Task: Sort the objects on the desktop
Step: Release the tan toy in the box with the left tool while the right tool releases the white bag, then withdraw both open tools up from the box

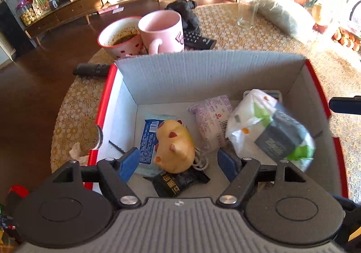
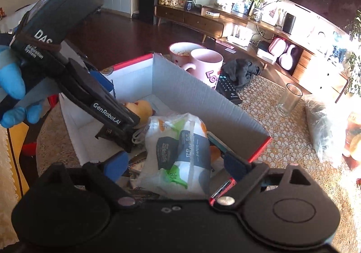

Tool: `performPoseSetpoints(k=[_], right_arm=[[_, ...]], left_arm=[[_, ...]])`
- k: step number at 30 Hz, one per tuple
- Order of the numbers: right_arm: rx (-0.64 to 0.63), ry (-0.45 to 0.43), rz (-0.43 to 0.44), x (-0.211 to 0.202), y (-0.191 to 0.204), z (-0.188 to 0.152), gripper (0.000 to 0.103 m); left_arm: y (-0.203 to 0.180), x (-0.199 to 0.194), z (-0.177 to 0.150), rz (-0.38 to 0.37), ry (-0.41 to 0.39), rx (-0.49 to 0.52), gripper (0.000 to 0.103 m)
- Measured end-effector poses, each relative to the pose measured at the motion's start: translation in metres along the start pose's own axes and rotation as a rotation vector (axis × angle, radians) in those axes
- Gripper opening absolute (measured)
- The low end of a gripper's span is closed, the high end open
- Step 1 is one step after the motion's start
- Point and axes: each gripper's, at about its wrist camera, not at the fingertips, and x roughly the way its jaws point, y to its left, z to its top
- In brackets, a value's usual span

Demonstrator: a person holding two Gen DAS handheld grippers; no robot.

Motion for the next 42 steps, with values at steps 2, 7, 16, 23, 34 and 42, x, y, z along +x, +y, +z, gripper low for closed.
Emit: performPoseSetpoints(k=[2,7,16,23,34,42], right_arm=[[0.000,-0.011,0.000,-0.007,0.001,-0.001,0.092],[0.007,-0.033,0.001,-0.022,0.002,-0.004,0.092],[0.017,-0.074,0.011,-0.039,0.005,-0.010,0.092],[0.066,-0.113,0.060,-0.054,-0.001,-0.018,0.096],[0.109,-0.179,0.101,-0.081,-0.004,-0.036,0.103],[0.117,-0.204,0.113,-0.095,-0.002,-0.046,0.103]], left_arm=[[-0.002,-0.010,-0.003,0.001,-0.018,-0.007,0.076],[-0.008,-0.032,-0.016,0.019,-0.055,-0.023,0.076],[-0.021,-0.068,-0.037,0.028,-0.135,-0.056,0.082],[-0.035,-0.083,-0.051,0.038,-0.175,-0.060,0.091],[-0.047,-0.098,-0.071,0.048,-0.219,-0.093,0.101],[-0.055,-0.112,-0.085,0.046,-0.250,-0.109,0.101]])
